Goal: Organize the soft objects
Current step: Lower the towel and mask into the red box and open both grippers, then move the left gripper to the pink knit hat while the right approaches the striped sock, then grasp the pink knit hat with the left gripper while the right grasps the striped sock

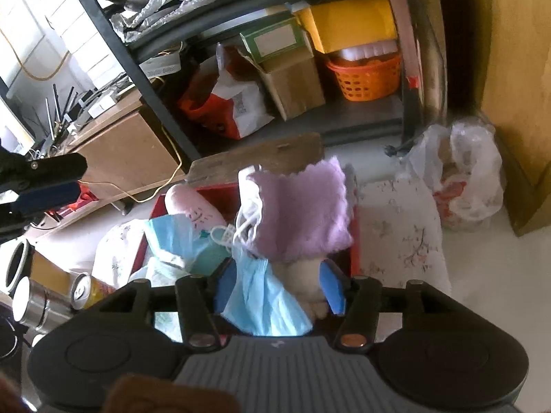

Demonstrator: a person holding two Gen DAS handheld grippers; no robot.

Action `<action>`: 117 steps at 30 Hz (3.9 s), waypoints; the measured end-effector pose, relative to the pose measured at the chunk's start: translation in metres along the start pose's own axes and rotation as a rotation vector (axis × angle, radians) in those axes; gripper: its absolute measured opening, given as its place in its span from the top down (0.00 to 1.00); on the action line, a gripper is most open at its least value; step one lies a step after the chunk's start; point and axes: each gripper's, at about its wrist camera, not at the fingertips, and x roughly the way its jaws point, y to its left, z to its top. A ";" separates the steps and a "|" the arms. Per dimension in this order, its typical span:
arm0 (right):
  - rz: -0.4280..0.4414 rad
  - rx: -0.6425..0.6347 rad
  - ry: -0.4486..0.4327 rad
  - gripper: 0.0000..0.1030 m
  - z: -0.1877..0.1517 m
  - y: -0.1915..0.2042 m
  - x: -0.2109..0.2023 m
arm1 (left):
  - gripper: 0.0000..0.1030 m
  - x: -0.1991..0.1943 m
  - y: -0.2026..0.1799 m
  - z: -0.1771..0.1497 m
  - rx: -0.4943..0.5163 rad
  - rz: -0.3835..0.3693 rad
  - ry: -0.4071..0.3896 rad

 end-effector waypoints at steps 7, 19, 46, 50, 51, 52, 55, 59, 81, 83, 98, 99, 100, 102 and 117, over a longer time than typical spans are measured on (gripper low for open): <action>0.085 0.063 0.029 0.73 -0.037 -0.001 -0.014 | 0.65 -0.033 0.006 -0.031 0.014 -0.032 0.014; 0.148 0.030 0.061 0.69 -0.084 0.026 -0.028 | 0.65 -0.067 0.056 -0.096 -0.044 -0.013 0.041; 0.112 -0.199 0.292 0.53 -0.182 0.102 0.020 | 0.30 -0.031 0.121 -0.165 0.174 0.178 0.246; 0.080 -0.249 0.312 0.53 -0.196 0.112 0.027 | 0.29 -0.017 0.121 -0.165 0.196 0.208 0.276; 0.070 -0.261 0.319 0.53 -0.200 0.114 0.030 | 0.28 -0.013 0.121 -0.166 0.207 0.216 0.283; 0.062 -0.268 0.324 0.53 -0.204 0.116 0.032 | 0.28 -0.010 0.121 -0.167 0.220 0.224 0.291; 0.043 -0.289 0.338 0.53 -0.211 0.119 0.038 | 0.27 -0.001 0.121 -0.169 0.263 0.253 0.314; 0.023 -0.288 0.341 0.51 -0.215 0.120 0.043 | 0.27 0.009 0.125 -0.173 0.297 0.286 0.336; -0.013 -0.440 0.295 0.57 -0.245 0.151 0.065 | 0.62 0.030 0.135 -0.184 0.304 0.396 0.387; 0.004 -0.473 0.294 0.69 -0.247 0.155 0.063 | 0.65 0.029 0.133 -0.184 0.312 0.402 0.388; 0.119 -0.417 0.343 1.00 -0.241 0.134 0.045 | 0.71 0.013 0.132 -0.188 0.288 0.399 0.402; 0.121 -0.414 0.344 1.00 -0.241 0.134 0.045 | 0.71 0.013 0.133 -0.189 0.289 0.400 0.403; 0.123 -0.413 0.343 1.00 -0.242 0.133 0.043 | 0.71 0.012 0.133 -0.189 0.287 0.401 0.402; 0.132 -0.411 0.341 1.00 -0.240 0.136 0.047 | 0.71 0.011 0.133 -0.188 0.281 0.393 0.396; 0.141 -0.314 0.268 1.00 -0.205 0.102 0.026 | 0.71 -0.008 0.122 -0.182 0.289 0.359 0.324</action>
